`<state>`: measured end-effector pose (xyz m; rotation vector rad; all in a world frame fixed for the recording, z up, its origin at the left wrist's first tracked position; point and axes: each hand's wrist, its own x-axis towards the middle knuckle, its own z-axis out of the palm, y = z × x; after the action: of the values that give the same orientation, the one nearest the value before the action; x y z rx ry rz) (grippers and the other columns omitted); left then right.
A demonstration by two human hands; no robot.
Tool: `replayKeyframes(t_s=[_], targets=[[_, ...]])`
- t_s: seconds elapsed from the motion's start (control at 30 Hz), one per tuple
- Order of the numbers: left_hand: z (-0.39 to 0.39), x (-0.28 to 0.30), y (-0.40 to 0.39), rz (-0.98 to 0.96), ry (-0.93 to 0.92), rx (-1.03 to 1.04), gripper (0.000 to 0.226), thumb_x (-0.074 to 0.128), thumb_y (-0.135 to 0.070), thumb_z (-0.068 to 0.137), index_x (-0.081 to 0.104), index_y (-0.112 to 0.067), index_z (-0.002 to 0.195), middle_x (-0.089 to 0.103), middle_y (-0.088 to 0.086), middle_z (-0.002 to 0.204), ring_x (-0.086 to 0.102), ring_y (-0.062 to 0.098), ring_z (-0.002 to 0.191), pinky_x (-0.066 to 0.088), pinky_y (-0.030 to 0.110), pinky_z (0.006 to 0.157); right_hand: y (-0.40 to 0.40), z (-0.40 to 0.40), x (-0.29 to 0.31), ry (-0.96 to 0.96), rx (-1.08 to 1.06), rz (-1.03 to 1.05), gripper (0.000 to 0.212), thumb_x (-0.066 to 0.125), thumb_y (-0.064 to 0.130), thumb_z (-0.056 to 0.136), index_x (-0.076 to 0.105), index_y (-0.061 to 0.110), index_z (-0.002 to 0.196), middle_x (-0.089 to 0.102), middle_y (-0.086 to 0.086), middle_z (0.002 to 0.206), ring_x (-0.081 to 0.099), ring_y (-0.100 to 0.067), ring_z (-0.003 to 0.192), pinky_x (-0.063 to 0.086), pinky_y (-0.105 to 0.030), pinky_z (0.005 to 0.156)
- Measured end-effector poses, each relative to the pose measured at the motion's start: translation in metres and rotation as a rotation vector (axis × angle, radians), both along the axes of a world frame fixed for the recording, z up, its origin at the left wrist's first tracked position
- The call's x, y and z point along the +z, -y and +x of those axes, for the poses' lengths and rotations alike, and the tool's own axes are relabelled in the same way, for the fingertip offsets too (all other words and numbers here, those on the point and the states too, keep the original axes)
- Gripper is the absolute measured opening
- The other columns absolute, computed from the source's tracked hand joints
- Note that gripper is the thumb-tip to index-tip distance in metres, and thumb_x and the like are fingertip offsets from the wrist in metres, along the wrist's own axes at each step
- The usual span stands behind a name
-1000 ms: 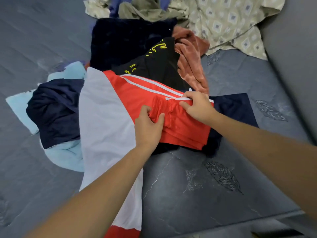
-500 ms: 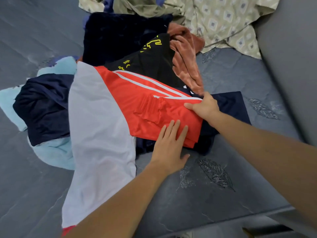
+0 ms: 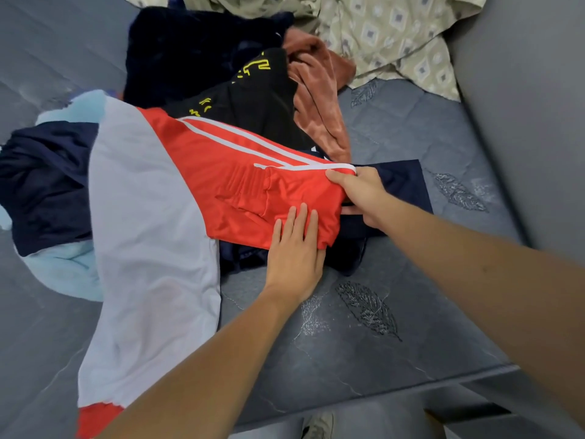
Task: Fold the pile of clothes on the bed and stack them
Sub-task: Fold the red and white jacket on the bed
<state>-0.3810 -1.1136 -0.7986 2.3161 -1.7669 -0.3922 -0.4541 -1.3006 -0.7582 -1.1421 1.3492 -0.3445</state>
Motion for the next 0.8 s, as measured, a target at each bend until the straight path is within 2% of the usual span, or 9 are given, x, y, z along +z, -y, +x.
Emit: replayKeyframes(t_s=[0.17, 0.23, 0.33, 0.43, 0.53, 0.63, 0.7, 0.73, 0.8], targets=[[0.001, 0.020, -0.005, -0.016, -0.259, 0.114, 0.095, 0.053, -0.059, 0.100, 0.009, -0.010, 0.167, 0.008, 0.009, 0.175, 0.007, 0.025, 0.162, 0.013, 0.043, 0.131, -0.006, 0.018, 0.028, 0.034, 0.003, 0.019, 0.015, 0.075, 0.031, 0.093, 0.070, 0.022, 0.104, 0.079, -0.001, 0.091, 0.077, -0.017, 0.082, 0.061, -0.033, 0.055], [0.006, 0.030, -0.008, -0.059, -0.341, 0.187, 0.085, 0.056, -0.048, 0.103, 0.014, -0.008, 0.166, 0.015, 0.009, 0.174, 0.016, 0.024, 0.160, 0.021, 0.039, 0.129, -0.010, 0.029, 0.040, 0.067, 0.026, 0.011, 0.018, 0.074, 0.030, 0.094, 0.069, 0.021, 0.108, 0.080, -0.001, 0.084, 0.079, -0.017, 0.076, 0.062, -0.035, 0.057], [0.022, 0.044, -0.016, -0.140, -0.401, 0.276, 0.064, 0.053, -0.018, 0.105, 0.030, -0.009, 0.163, 0.038, 0.009, 0.166, 0.040, 0.025, 0.150, 0.037, 0.037, 0.119, -0.019, 0.045, 0.053, 0.094, 0.047, -0.013, 0.027, 0.074, 0.032, 0.095, 0.066, 0.014, 0.113, 0.080, -0.006, 0.087, 0.079, -0.019, 0.074, 0.063, -0.039, 0.058], [0.045, 0.058, -0.034, -0.220, -0.416, 0.336, 0.057, 0.051, -0.015, 0.104, 0.039, -0.017, 0.160, 0.058, 0.006, 0.150, 0.057, 0.027, 0.132, 0.049, 0.041, 0.103, -0.033, 0.066, 0.064, 0.053, 0.092, -0.117, 0.033, 0.074, 0.035, 0.095, 0.066, 0.010, 0.115, 0.080, -0.009, 0.095, 0.079, -0.022, 0.079, 0.064, -0.038, 0.061], [0.073, 0.066, -0.053, -0.233, -0.343, 0.344, 0.051, 0.052, -0.015, 0.102, 0.049, -0.020, 0.153, 0.071, 0.010, 0.127, 0.066, 0.035, 0.109, 0.049, 0.040, 0.084, -0.050, 0.091, 0.073, 0.032, 0.111, -0.263, 0.031, 0.075, 0.033, 0.092, 0.069, 0.006, 0.104, 0.078, -0.015, 0.095, 0.078, -0.031, 0.089, 0.065, -0.049, 0.079], [0.103, 0.072, -0.070, -0.217, -0.318, 0.383, 0.029, 0.051, -0.020, 0.104, 0.061, -0.015, 0.130, 0.072, 0.010, 0.096, 0.064, 0.038, 0.085, 0.038, 0.038, 0.067, -0.069, 0.118, 0.081, -0.045, 0.167, -0.462, 0.027, 0.074, 0.037, 0.089, 0.071, 0.010, 0.089, 0.076, -0.011, 0.089, 0.073, -0.029, 0.090, 0.059, -0.051, 0.087], [0.121, 0.076, -0.082, -0.267, -0.367, 0.401, 0.013, 0.050, -0.022, 0.105, 0.057, -0.014, 0.100, 0.056, 0.000, 0.068, 0.055, 0.032, 0.066, 0.031, 0.037, 0.061, -0.082, 0.139, 0.085, -0.089, 0.196, -0.559, 0.029, 0.071, 0.043, 0.089, 0.070, 0.014, 0.085, 0.072, -0.003, 0.082, 0.068, -0.022, 0.086, 0.056, -0.046, 0.084], [0.130, 0.078, -0.087, -0.295, -0.406, 0.424, 0.020, 0.050, -0.022, 0.106, 0.050, -0.017, 0.086, 0.048, -0.004, 0.061, 0.049, 0.028, 0.059, 0.031, 0.037, 0.058, -0.088, 0.150, 0.087, -0.098, 0.214, -0.584, 0.030, 0.069, 0.044, 0.089, 0.069, 0.015, 0.084, 0.069, 0.000, 0.079, 0.065, -0.019, 0.082, 0.054, -0.044, 0.081], [0.153, 0.080, -0.095, -0.342, -0.466, 0.477, 0.034, 0.049, -0.022, 0.106, 0.039, -0.024, 0.074, 0.044, -0.006, 0.058, 0.044, 0.021, 0.055, 0.032, 0.038, 0.056, -0.099, 0.176, 0.088, -0.093, 0.254, -0.621, 0.033, 0.066, 0.044, 0.092, 0.067, 0.012, 0.084, 0.065, 0.001, 0.073, 0.060, -0.014, 0.073, 0.049, -0.038, 0.072]])
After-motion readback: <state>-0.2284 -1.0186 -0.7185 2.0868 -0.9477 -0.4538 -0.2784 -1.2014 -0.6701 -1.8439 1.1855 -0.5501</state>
